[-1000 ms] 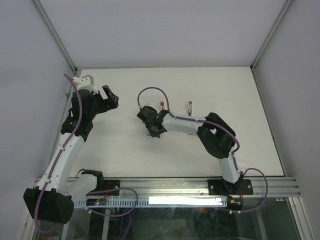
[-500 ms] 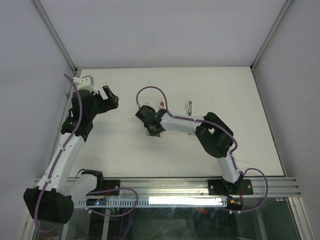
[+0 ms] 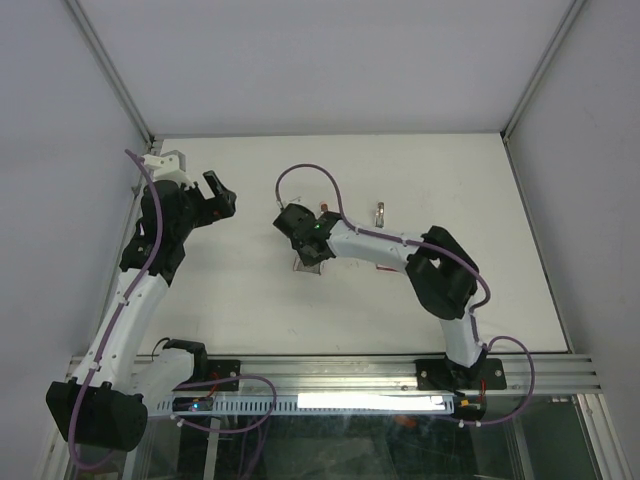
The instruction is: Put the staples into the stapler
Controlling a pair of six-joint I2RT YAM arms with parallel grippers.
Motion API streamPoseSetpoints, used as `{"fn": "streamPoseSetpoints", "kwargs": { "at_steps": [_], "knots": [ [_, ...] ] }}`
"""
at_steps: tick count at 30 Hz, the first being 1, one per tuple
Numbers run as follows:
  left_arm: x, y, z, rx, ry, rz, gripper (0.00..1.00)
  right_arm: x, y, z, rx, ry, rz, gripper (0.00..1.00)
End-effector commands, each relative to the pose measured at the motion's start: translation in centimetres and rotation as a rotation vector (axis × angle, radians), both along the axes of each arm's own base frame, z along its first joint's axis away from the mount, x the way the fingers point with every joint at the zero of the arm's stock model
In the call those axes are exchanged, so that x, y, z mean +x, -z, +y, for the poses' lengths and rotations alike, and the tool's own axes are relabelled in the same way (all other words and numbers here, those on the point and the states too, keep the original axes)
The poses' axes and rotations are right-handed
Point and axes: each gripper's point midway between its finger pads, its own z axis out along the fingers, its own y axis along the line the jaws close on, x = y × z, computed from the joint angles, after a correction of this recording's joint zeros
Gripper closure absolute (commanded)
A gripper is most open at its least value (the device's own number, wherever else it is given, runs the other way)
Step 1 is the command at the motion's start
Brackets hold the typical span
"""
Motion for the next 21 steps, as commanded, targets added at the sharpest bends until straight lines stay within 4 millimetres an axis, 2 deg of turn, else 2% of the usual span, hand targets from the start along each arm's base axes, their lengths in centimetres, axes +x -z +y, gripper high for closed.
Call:
{"fn": "streamPoseSetpoints", "kwargs": {
  "at_steps": [1, 6, 12, 15, 21],
  "knots": [
    [0.0, -1.4, 0.9, 0.01, -0.033, -0.059, 0.01, 2.8, -8.9, -1.4, 0.136, 0.089, -0.142, 0.88],
    [0.1, -1.3, 0.8, 0.007, -0.029, -0.056, 0.01, 5.6, -9.1, -7.0, 0.131, 0.217, -0.17, 0.88],
    [0.0, -1.2, 0.8, 0.004, -0.029, -0.054, 0.01, 9.0, -7.7, -12.7, 0.142, 0.375, -0.214, 0.88],
    [0.1, -1.2, 0.7, 0.006, -0.028, -0.053, 0.01, 10.3, -6.9, -14.2, 0.163, 0.434, -0.242, 0.88],
    [0.2, -1.0, 0.7, 0.003, -0.028, -0.046, 0.01, 11.9, -5.9, -15.6, 0.174, 0.492, -0.297, 0.89]
  ]
}}
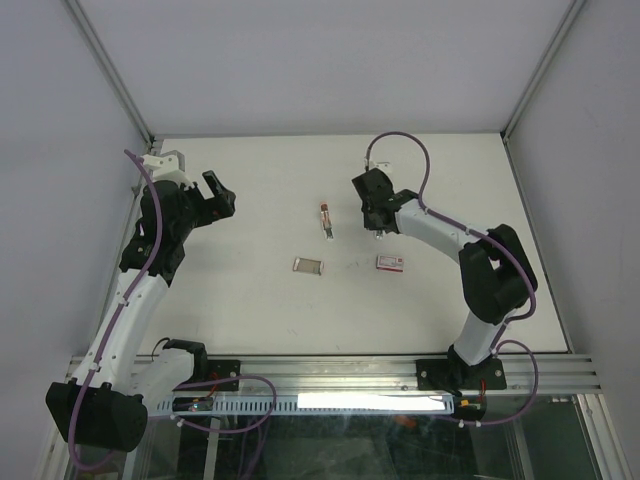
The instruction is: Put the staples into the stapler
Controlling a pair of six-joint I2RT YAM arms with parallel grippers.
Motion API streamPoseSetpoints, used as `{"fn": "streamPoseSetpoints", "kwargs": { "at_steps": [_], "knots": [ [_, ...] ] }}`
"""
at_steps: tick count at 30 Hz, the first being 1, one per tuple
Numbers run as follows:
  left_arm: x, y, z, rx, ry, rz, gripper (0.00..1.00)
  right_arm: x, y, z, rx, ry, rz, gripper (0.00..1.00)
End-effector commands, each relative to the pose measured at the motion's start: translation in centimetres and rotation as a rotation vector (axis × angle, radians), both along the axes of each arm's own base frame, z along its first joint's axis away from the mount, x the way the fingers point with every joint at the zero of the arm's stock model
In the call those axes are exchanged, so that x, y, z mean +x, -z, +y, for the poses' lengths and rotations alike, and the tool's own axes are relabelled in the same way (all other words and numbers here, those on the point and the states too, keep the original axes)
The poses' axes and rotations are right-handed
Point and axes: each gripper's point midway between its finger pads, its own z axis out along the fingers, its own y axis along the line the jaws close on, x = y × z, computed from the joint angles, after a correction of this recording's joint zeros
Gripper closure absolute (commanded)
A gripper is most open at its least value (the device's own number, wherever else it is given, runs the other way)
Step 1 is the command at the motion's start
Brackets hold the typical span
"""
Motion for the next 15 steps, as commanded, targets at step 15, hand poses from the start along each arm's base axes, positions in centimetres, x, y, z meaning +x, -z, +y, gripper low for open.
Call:
{"fn": "streamPoseSetpoints", "kwargs": {
  "at_steps": [15],
  "knots": [
    [0.4, -0.4, 0.3, -0.004, -0.009, -0.027, 0.01, 4.0, 0.0, -1.0, 0.055, 0.081, -0.158, 0.89]
  ]
}}
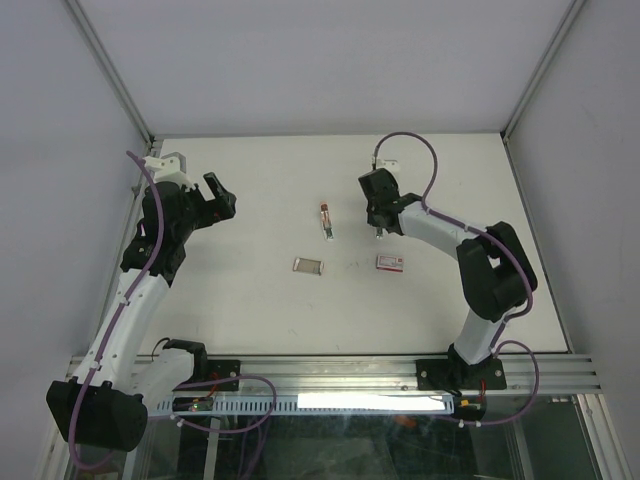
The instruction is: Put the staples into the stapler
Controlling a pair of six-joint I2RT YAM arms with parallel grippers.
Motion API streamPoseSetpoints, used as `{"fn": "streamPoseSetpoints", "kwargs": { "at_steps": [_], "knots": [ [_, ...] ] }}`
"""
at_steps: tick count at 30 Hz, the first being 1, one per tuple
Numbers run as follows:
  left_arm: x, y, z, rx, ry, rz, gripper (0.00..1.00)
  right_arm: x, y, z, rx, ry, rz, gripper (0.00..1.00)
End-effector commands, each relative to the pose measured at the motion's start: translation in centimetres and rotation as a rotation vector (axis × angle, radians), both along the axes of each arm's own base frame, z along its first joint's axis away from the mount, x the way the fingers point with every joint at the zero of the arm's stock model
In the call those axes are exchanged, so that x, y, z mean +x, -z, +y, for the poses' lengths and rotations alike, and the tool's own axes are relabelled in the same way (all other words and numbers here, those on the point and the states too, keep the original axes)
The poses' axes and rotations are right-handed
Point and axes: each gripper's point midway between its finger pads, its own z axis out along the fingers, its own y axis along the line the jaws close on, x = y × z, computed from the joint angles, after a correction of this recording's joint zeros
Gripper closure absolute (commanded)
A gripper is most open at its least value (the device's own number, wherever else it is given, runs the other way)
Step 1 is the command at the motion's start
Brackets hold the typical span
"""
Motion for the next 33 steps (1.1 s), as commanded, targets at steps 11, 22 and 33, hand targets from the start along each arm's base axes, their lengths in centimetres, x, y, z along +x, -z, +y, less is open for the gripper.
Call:
{"fn": "streamPoseSetpoints", "kwargs": {
  "at_steps": [11, 22, 33],
  "knots": [
    [0.5, -0.9, 0.3, -0.006, -0.008, -0.038, 0.01, 1.3, 1.1, -0.4, 0.02, 0.027, -0.036, 0.89],
    [0.6, -1.0, 0.3, -0.006, -0.01, -0.041, 0.01, 1.2, 1.8, -0.5, 0.017, 0.028, -0.022, 0.9],
    [0.6, -1.0, 0.3, -0.005, -0.01, -0.041, 0.01, 1.0, 2.3, -0.5, 0.019, 0.028, -0.01, 0.9]
  ]
}}
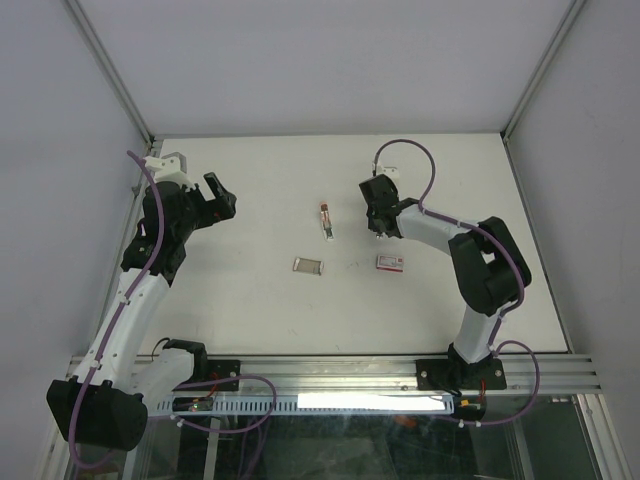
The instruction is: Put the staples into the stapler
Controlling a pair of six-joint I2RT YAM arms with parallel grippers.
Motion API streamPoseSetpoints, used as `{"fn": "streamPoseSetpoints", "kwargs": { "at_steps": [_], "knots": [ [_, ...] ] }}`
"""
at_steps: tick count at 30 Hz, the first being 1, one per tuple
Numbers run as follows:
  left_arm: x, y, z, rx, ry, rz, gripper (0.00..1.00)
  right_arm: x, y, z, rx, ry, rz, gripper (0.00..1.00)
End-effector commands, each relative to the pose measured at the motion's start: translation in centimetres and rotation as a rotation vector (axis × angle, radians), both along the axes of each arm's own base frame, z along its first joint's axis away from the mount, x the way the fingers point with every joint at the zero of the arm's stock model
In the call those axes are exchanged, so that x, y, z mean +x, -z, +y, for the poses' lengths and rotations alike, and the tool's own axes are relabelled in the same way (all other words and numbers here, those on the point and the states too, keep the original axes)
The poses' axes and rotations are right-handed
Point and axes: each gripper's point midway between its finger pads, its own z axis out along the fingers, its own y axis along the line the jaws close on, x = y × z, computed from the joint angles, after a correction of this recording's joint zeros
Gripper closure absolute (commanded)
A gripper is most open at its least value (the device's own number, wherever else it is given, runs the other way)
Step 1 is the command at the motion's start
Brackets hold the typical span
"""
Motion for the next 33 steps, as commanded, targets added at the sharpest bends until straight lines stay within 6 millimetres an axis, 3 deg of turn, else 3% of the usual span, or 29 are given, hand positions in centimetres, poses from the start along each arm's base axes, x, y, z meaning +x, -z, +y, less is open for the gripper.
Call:
{"fn": "streamPoseSetpoints", "kwargs": {
  "at_steps": [1, 13, 23, 33],
  "knots": [
    [0.5, -1.1, 0.3, -0.006, -0.009, -0.044, 0.01, 1.1, -0.6, 0.2, 0.026, 0.018, -0.048, 0.9],
    [0.5, -1.1, 0.3, -0.007, -0.009, -0.044, 0.01, 0.9, -0.3, 0.0, 0.017, 0.024, -0.036, 0.9],
    [0.5, -1.2, 0.3, -0.007, -0.01, -0.047, 0.01, 0.8, -0.6, -0.1, 0.017, 0.029, -0.042, 0.75],
    [0.4, -1.3, 0.5, -0.004, -0.014, -0.051, 0.01, 0.9, -1.6, 0.0, 0.024, 0.023, -0.058, 0.71]
  ]
}}
